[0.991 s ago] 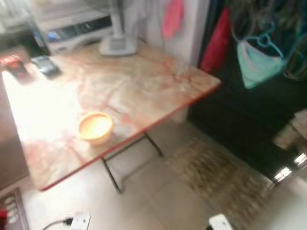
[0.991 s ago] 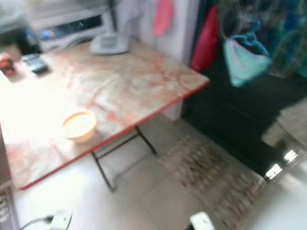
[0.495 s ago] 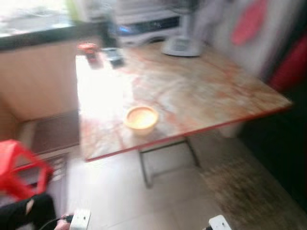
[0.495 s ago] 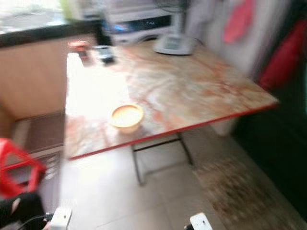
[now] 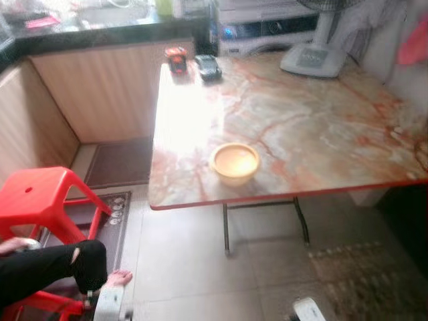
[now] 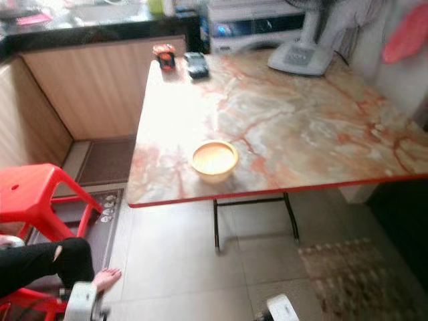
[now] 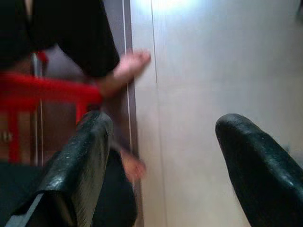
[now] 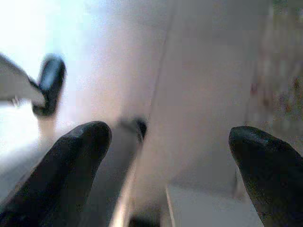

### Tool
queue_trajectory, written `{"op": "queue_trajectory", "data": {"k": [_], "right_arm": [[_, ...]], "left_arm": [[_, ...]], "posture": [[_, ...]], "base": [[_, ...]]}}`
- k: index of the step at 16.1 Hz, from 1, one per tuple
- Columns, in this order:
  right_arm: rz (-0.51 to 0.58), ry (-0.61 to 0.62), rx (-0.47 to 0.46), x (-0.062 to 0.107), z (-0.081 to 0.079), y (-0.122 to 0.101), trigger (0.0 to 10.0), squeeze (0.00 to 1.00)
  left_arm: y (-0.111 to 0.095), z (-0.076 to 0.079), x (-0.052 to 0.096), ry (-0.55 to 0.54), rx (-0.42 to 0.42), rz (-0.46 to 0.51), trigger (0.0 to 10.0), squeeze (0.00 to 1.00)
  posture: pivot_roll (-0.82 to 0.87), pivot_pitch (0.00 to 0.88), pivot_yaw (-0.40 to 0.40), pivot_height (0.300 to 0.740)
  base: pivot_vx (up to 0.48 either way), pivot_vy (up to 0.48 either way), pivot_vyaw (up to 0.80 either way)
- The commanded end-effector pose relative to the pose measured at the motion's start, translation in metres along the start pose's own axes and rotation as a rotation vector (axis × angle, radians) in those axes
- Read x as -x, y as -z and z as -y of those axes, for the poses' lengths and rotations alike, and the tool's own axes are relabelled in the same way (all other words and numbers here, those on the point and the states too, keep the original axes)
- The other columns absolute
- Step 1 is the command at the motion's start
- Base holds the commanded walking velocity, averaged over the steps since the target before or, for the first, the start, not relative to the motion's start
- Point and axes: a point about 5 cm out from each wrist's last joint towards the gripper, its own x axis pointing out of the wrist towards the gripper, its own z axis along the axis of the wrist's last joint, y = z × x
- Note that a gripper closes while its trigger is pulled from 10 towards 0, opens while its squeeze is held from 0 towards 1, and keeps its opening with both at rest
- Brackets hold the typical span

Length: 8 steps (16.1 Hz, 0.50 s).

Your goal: Restocking fridge

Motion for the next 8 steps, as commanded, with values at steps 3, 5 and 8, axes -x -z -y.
{"op": "queue_trajectory", "data": {"k": [3,5,8], "right_arm": [[-0.004,-0.006,-0.003,0.000,-0.001,0.001,10.0,0.00],[0.000,-0.007,-0.012,0.000,-0.001,0.001,10.0,0.00],[-0.001,-0.007,-0.004,0.000,0.001,0.001,10.0,0.00]], "left_arm": [[-0.085,-0.006,-0.005,-0.086,0.063,0.437,10.0,0.00],[-0.106,-0.014,0.003,-0.198,0.063,0.594,10.0,0.00],[-0.142,-0.019,0.021,-0.228,0.115,0.849,10.0,0.00]], "posture": [[-0.08,0.000,0.049,0.740],[-0.08,0.000,0.046,0.740],[-0.06,0.000,0.032,0.740]], "base": [[0.000,0.000,0.00],[0.000,0.000,0.00],[0.000,0.000,0.00]]}}
